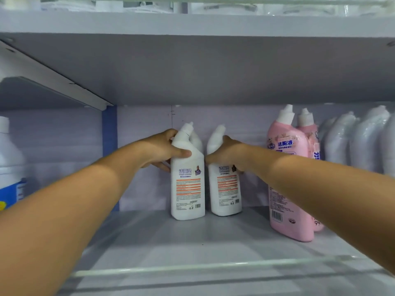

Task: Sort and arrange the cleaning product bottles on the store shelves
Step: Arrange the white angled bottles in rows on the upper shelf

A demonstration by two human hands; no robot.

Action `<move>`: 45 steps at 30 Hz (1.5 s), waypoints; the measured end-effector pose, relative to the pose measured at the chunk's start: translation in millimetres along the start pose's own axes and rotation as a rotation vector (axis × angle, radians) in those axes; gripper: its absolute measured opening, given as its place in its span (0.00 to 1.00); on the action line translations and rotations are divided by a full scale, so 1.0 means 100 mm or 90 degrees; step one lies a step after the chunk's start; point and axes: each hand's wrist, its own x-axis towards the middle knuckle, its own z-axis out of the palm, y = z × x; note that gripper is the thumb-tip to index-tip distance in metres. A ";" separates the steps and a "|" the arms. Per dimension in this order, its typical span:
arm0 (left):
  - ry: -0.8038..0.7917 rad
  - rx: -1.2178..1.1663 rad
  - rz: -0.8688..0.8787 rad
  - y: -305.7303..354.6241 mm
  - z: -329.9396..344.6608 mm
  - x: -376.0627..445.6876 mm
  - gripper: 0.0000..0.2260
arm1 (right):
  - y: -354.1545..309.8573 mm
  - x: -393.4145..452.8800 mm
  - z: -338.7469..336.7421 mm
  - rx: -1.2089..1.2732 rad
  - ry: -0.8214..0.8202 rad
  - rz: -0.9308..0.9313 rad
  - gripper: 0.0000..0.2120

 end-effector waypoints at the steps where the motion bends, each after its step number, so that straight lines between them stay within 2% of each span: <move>1: 0.010 -0.003 0.002 -0.01 0.03 0.01 0.22 | 0.00 0.01 0.00 0.021 -0.014 0.013 0.37; 3: 0.027 -0.010 0.010 -0.03 0.08 0.03 0.21 | 0.02 0.06 -0.03 0.095 -0.035 0.029 0.34; 5: 0.045 -0.029 0.021 -0.06 0.10 0.02 0.19 | 0.07 0.14 -0.06 0.194 -0.042 0.040 0.25; 8: 0.095 -0.062 0.045 -0.06 0.09 0.02 0.18 | 0.14 0.23 -0.08 0.241 -0.021 0.027 0.18; 11: 0.160 -0.061 0.051 -0.04 0.11 0.03 0.18 | 0.12 0.25 -0.15 0.150 0.001 -0.014 0.20; 15: 0.226 -0.046 0.039 -0.04 0.14 0.07 0.17 | 0.08 0.25 -0.31 0.121 -0.070 -0.030 0.25; 17: 0.205 -0.057 0.018 -0.04 0.14 0.10 0.19 | 0.09 0.26 -0.35 0.125 -0.095 -0.010 0.26; 22: 0.038 -0.176 0.024 -0.06 0.13 0.09 0.21 | 0.10 0.38 -0.32 0.077 -0.130 0.053 0.22; 24: 0.038 -0.116 0.043 -0.06 0.11 0.07 0.22 | 0.12 0.45 -0.29 0.056 -0.107 0.052 0.22; 28: 0.043 0.035 0.045 -0.08 0.09 0.02 0.35 | 0.15 0.51 -0.21 -0.045 -0.039 0.010 0.19; 29: 0.039 0.049 0.055 -0.08 0.10 -0.01 0.35 | 0.16 0.52 -0.19 -0.071 -0.035 0.006 0.18; 31: 0.016 0.056 0.075 -0.08 0.09 -0.05 0.25 | 0.16 0.51 -0.16 -0.085 -0.040 0.013 0.18; 33: -0.035 0.065 0.078 -0.07 0.02 -0.08 0.14 | 0.14 0.47 -0.13 -0.084 -0.028 0.012 0.22; 34: -0.071 0.074 0.071 -0.08 -0.03 -0.11 0.15 | 0.12 0.45 -0.13 -0.087 -0.013 0.003 0.27; 36: -0.127 0.095 0.042 -0.12 -0.16 -0.16 0.24 | 0.09 0.40 -0.14 -0.105 0.025 -0.031 0.35; 38: -0.163 0.094 0.005 -0.18 -0.24 -0.15 0.32 | 0.08 0.38 -0.15 -0.117 0.044 -0.058 0.38; 41: -0.153 0.075 -0.012 -0.21 -0.20 -0.10 0.34 | 0.08 0.39 -0.16 -0.139 0.046 -0.073 0.37; 45: -0.066 0.089 0.012 -0.21 0.01 -0.04 0.27 | 0.07 0.39 -0.16 -0.166 0.042 -0.076 0.34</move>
